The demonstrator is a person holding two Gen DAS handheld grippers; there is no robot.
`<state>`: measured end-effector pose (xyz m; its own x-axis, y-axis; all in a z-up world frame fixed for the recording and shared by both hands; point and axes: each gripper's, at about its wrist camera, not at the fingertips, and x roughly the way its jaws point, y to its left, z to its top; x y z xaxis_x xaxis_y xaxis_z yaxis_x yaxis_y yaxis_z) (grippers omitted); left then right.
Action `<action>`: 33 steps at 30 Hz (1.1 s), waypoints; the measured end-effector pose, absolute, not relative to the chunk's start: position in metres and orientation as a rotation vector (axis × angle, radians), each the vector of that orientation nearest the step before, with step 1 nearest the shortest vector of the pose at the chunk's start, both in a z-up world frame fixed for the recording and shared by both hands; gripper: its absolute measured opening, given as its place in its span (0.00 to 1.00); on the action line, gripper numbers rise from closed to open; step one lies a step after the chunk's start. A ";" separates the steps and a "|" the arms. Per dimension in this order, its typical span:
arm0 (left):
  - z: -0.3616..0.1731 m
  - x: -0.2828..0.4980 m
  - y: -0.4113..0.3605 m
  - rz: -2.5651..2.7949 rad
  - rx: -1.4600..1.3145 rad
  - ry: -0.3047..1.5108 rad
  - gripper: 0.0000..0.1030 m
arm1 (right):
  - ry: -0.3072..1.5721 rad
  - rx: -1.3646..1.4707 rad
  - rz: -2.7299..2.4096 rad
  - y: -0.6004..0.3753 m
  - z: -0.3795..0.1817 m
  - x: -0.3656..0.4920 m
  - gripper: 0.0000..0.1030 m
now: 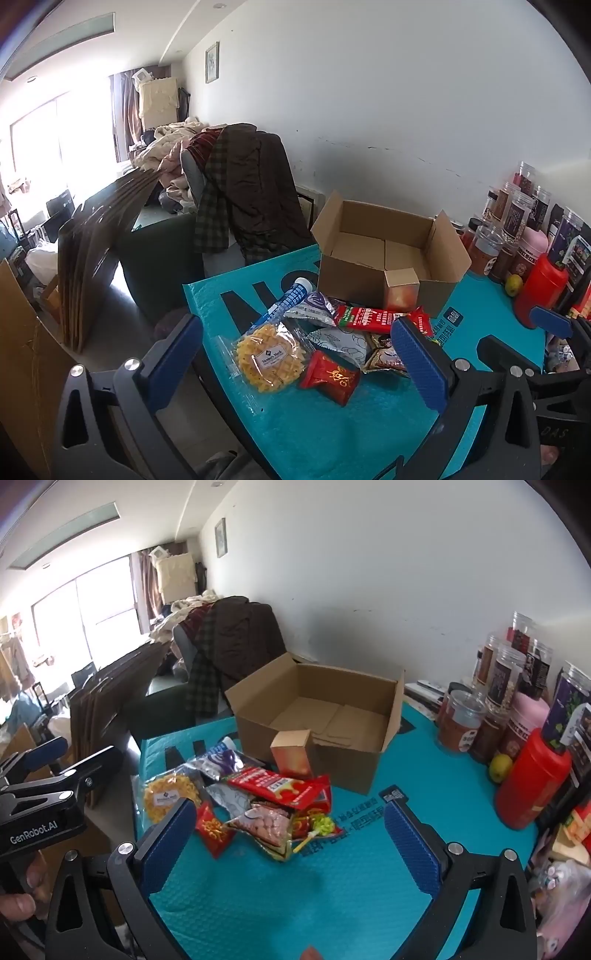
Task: Organize snacks
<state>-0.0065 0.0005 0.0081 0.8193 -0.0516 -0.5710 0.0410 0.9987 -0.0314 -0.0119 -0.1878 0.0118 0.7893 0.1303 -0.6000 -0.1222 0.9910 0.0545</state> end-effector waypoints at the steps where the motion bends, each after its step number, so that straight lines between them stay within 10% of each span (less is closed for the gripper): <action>1: 0.008 -0.007 0.001 -0.048 -0.019 0.607 1.00 | 0.652 0.014 0.134 -0.188 0.012 -0.012 1.00; 33: 0.005 -0.009 0.007 -0.043 -0.029 0.605 1.00 | 0.655 0.000 0.135 -0.184 0.012 -0.011 1.00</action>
<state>-0.0091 0.0069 0.0052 0.8216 -0.0491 -0.5679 0.0324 0.9987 -0.0396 -0.0106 -0.1838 0.0117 0.7847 0.1251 -0.6072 -0.1250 0.9912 0.0427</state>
